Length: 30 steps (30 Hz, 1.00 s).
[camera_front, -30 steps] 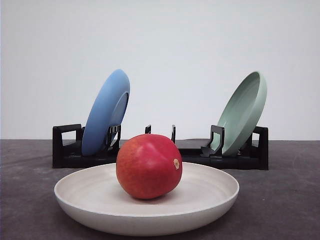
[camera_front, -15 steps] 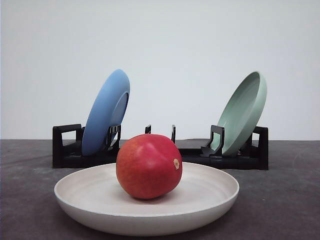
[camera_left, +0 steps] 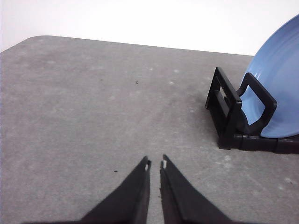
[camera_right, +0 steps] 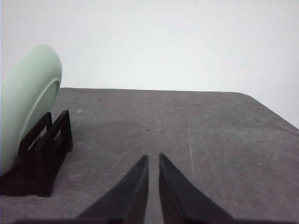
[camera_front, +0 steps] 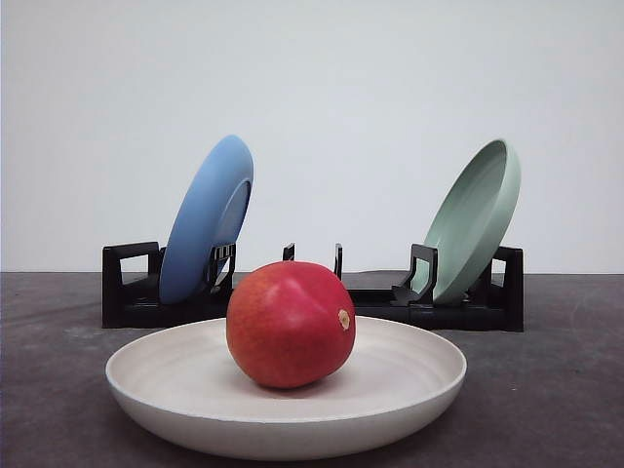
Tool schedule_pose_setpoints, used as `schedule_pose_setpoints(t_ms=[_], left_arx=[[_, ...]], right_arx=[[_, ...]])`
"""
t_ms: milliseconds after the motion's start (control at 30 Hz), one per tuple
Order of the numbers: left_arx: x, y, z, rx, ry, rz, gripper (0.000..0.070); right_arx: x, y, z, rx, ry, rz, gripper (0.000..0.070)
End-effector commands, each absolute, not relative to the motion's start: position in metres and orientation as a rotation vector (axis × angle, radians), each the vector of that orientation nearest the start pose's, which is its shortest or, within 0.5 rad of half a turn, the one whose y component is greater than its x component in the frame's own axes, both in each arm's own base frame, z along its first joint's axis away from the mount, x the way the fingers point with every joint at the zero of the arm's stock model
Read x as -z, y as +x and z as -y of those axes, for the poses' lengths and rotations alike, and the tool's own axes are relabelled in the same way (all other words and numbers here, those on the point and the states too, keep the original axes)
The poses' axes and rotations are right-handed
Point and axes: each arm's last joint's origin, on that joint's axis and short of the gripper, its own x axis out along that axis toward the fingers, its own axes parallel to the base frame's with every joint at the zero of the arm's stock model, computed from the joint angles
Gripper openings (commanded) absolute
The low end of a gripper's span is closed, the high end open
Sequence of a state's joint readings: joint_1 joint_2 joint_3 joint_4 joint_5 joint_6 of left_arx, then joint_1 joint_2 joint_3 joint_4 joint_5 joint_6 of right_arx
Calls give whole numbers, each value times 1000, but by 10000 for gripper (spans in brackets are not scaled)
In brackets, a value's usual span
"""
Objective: Place pomegranate in white plate
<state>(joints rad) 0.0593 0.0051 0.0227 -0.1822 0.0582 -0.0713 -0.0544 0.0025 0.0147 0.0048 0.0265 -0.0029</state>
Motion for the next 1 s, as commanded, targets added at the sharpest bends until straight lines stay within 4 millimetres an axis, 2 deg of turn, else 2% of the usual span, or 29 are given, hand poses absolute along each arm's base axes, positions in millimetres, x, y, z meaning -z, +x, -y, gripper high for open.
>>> schedule_pose_setpoints(t_ms=[0,967], left_arx=[[-150,96,-4,-7,-83,-176,22],[-150,96,-4,-7,-83,-176,22]], right_arx=[[-169,97,6,82,7,23,38],[-169,97,6,82,7,23,38]])
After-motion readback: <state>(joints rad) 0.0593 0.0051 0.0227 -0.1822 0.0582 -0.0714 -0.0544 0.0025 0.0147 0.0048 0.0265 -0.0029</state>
